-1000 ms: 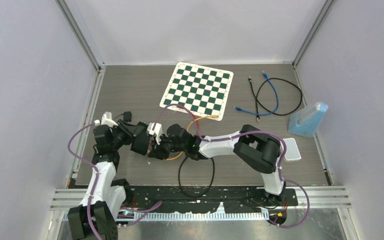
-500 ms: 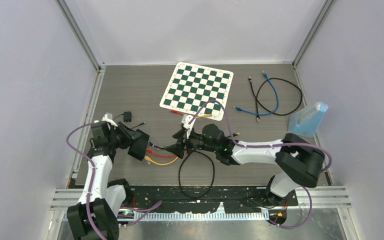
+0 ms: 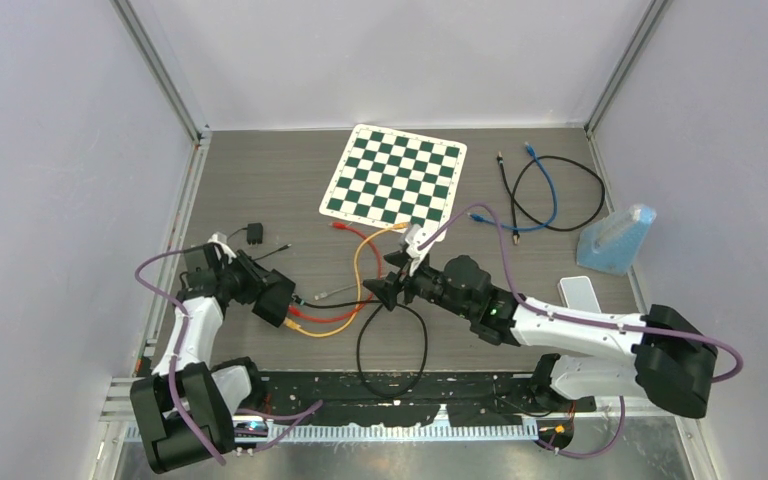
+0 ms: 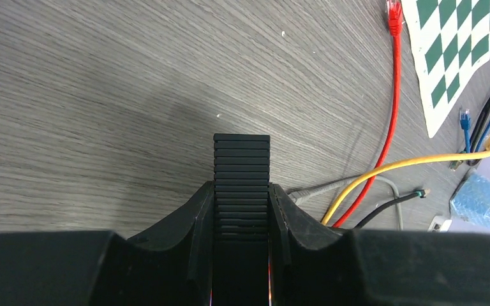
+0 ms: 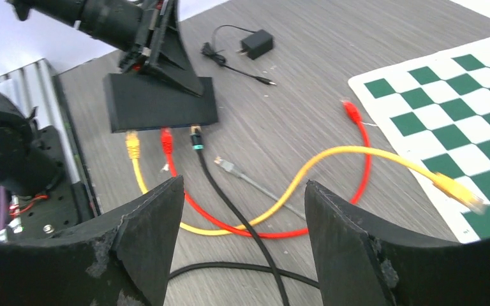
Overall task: Insert the plug into the switch port
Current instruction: Pick up the connector from the center of the board.
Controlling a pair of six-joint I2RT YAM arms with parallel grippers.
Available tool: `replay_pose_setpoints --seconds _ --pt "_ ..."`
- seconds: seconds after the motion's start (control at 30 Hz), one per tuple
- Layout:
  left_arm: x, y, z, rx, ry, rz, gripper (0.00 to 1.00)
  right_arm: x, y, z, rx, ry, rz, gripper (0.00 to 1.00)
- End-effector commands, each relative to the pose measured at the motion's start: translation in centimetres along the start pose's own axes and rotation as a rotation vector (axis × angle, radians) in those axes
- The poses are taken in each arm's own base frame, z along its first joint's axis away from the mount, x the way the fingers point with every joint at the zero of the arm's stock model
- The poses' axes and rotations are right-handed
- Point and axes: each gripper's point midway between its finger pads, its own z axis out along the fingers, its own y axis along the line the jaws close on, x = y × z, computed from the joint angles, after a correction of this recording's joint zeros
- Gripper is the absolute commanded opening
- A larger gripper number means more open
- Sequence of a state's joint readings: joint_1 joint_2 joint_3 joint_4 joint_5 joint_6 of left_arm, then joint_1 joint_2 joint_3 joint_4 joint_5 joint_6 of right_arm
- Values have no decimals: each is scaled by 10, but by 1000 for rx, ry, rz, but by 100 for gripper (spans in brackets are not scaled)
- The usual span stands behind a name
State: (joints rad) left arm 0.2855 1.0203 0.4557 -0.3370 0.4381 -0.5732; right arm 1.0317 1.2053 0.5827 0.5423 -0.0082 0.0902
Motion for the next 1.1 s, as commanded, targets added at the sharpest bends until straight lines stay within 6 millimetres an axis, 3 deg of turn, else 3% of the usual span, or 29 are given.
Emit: replay_pose_setpoints --seconds 0.0,0.13,0.3,0.47,0.6,0.77,0.97,1.07 --pt "-5 14 4 -50 -16 45 23 -7 -25 -20 139 -21 -31 76" --pt "-11 16 5 -81 -16 25 44 -9 -29 -32 164 -29 -17 76" --pt "-28 22 -4 -180 -32 43 51 -12 -36 -45 219 -40 34 77" --pt "-49 28 -18 -273 -82 87 59 -7 -58 -58 370 -12 123 78" --pt "-53 25 -20 -276 -78 91 61 -5 -68 -69 455 -5 202 78" --pt "-56 5 -24 -200 -72 111 63 -6 -67 -79 465 18 227 78" --pt "-84 -21 -38 -203 -139 241 62 18 -65 -96 492 107 306 77" --pt "-99 -22 -34 -271 -151 245 62 23 -62 -103 482 110 334 77"
